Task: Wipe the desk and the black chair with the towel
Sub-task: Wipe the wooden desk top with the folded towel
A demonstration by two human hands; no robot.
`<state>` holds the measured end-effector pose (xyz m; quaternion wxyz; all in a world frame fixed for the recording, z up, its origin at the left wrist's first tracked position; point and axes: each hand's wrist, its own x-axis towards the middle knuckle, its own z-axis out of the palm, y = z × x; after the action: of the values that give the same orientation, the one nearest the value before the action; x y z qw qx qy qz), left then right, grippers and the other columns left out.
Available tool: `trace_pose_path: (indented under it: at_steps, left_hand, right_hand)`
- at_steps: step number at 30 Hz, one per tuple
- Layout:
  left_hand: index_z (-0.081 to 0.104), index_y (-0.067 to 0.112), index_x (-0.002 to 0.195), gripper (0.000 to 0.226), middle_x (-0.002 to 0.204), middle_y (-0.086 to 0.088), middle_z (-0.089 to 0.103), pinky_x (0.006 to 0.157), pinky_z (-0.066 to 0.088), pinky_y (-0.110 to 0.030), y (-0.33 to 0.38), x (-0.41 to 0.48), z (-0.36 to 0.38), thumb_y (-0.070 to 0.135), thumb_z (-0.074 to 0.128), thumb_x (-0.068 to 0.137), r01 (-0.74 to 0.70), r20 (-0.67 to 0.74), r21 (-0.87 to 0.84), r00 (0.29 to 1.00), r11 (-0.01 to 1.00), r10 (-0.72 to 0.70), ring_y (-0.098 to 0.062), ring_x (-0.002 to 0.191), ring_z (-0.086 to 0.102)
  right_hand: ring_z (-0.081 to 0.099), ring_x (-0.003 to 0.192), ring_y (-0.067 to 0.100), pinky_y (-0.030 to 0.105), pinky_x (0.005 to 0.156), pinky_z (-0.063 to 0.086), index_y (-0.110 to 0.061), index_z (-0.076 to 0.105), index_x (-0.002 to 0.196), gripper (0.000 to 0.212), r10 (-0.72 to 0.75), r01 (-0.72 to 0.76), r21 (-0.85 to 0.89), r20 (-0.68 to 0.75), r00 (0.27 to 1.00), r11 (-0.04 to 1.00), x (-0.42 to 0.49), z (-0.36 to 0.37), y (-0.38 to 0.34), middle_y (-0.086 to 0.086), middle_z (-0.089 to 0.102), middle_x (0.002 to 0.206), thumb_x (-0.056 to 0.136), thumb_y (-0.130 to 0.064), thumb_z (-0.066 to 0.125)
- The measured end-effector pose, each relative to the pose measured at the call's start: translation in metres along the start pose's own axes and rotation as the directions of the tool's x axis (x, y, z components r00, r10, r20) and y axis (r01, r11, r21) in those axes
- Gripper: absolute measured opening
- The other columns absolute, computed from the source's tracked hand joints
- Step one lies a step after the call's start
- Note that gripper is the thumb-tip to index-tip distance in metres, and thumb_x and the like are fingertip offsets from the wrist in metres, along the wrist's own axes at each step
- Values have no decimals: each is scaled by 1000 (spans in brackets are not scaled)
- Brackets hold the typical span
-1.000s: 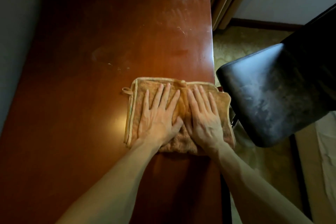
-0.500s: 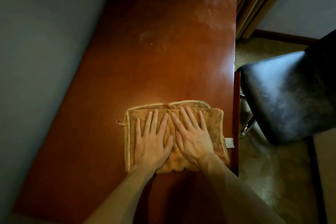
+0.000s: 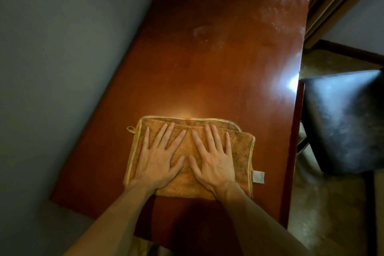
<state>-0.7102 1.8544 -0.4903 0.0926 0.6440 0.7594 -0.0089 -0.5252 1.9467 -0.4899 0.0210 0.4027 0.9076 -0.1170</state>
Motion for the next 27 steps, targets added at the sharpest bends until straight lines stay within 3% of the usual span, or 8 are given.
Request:
trace_pose_path:
  at_steps: [5, 10, 17, 27]
  left_hand:
    - [14, 36, 166, 74, 175, -3, 7, 125, 8, -65, -14, 19, -6, 63, 36, 101, 3, -17, -20, 1000, 1000, -3, -21, 161, 4]
    - [10, 38, 166, 74, 175, -3, 5, 125, 7, -65, -48, 75, -15, 67, 28, 101, -63, 6, 1, 998, 998, 63, -21, 161, 3]
    - [12, 38, 166, 78, 175, -4, 4, 125, 1, -64, -76, 168, -35, 66, 34, 96, -177, 16, -15, 984, 984, 178, -23, 161, 3]
    - [13, 38, 165, 76, 175, -4, 3, 125, 0, -64, -87, 279, -51, 65, 32, 97, -229, -16, -47, 973, 972, 229, -21, 161, -1]
  right_hand:
    - [3, 160, 27, 60, 125, 9, -32, 20, 164, 74, -3, 3, 2, -2, 1000, 1000, 27, -2, 0, 9, 12, 172, 99, -62, 39]
    - [8, 159, 28, 60, 125, 11, -30, 22, 164, 73, 52, -50, 27, -58, 997, 998, 73, -10, -3, 10, 16, 171, 100, -60, 39]
    - [-1, 160, 23, 56, 126, 6, -36, 10, 164, 74, 188, -186, 37, -46, 981, 982, 142, -23, 10, 4, 7, 173, 100, -64, 34]
    - [3, 160, 23, 56, 126, 8, -35, 17, 164, 71, 287, -284, 38, -113, 951, 958, 229, -40, 42, 5, 13, 172, 100, -60, 35]
